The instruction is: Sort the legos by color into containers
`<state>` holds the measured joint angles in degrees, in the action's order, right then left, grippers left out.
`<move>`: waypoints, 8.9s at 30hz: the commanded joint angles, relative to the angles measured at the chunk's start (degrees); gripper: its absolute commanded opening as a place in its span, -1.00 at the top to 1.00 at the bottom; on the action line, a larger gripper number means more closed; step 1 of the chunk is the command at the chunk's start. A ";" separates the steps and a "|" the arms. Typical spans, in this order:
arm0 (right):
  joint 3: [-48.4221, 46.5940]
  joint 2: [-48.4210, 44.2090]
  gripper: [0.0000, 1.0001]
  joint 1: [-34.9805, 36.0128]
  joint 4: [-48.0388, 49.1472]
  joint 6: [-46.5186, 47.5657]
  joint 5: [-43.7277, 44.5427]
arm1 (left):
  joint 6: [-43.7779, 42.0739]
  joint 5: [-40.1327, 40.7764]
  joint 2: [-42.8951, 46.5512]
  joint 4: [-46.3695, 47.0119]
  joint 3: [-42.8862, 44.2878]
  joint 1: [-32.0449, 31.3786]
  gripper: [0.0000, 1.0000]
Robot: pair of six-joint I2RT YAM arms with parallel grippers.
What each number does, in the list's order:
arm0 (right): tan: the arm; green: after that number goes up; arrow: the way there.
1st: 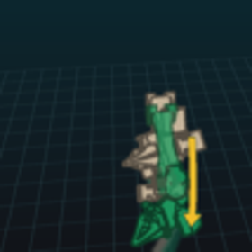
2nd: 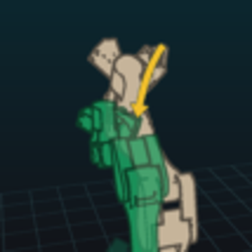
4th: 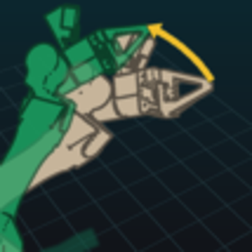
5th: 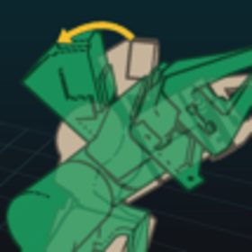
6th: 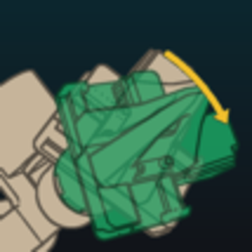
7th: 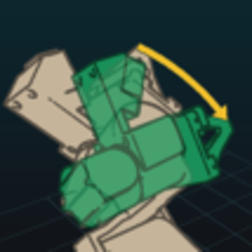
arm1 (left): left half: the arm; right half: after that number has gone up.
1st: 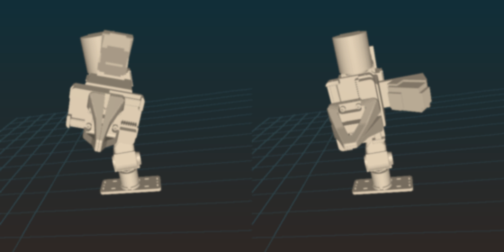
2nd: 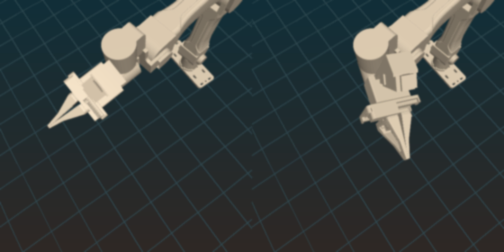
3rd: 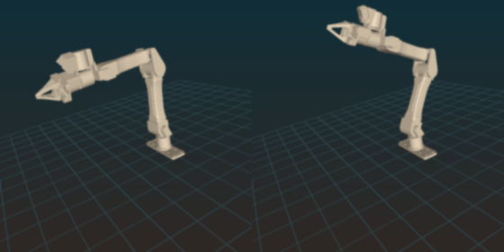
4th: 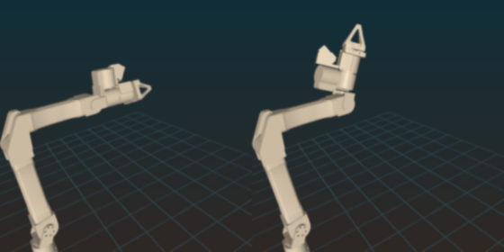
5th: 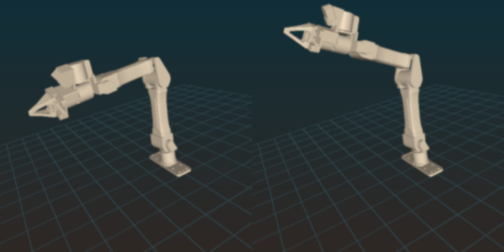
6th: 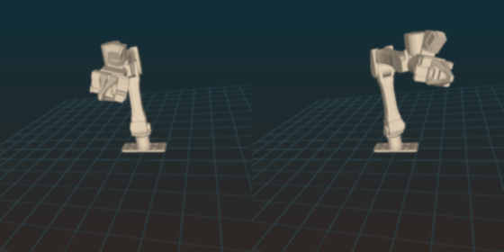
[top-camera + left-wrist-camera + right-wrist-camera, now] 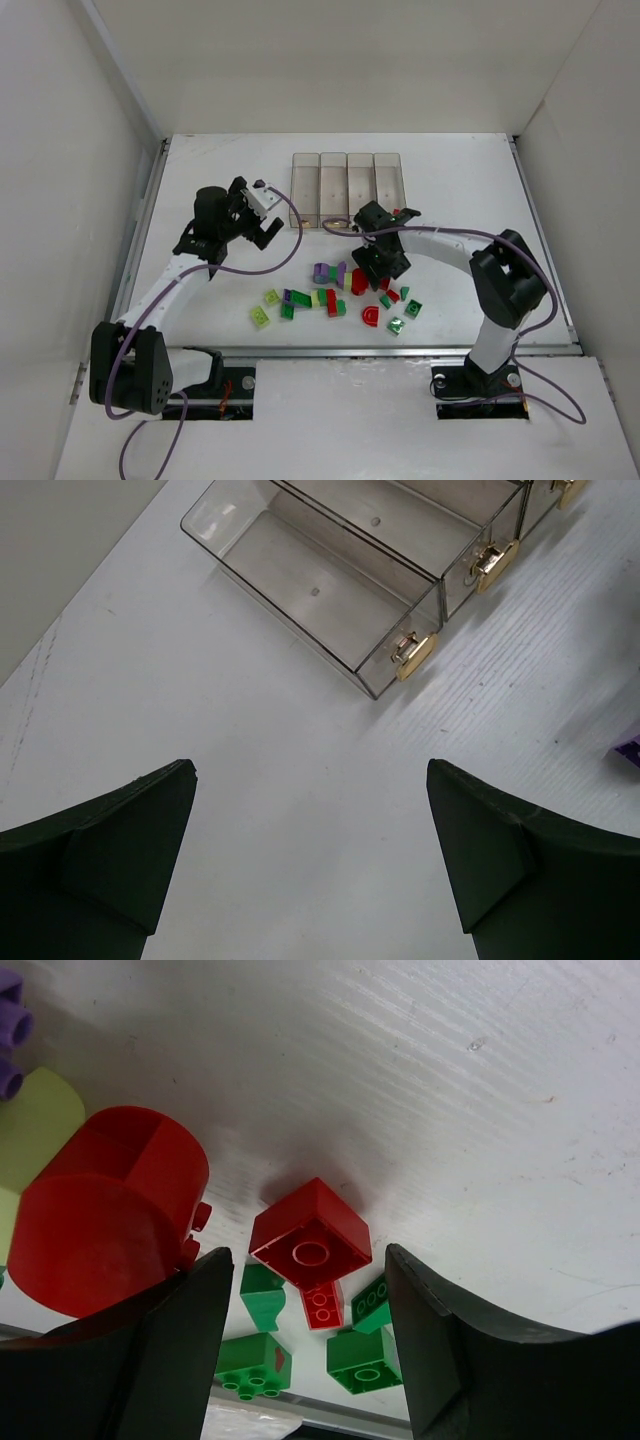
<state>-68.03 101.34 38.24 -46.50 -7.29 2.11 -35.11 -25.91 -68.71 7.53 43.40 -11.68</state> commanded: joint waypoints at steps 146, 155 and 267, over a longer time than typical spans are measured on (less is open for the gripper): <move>-46.83 17.48 -0.31 -17.14 -1.99 -9.15 10.55 | -2.42 1.92 11.23 -10.25 -2.79 -10.99 -0.99; -31.66 1.86 -0.92 -17.84 2.01 -9.16 9.24 | -2.42 1.92 11.75 -9.47 -3.32 -10.99 -0.99; -24.33 -3.93 -0.74 -15.83 -1.21 -18.97 9.84 | -0.83 4.73 18.78 -4.45 -11.84 -6.69 -0.99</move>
<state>-100.09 106.37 20.05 -40.58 -24.25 8.51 -35.70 -19.90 -51.27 1.54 29.67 -18.61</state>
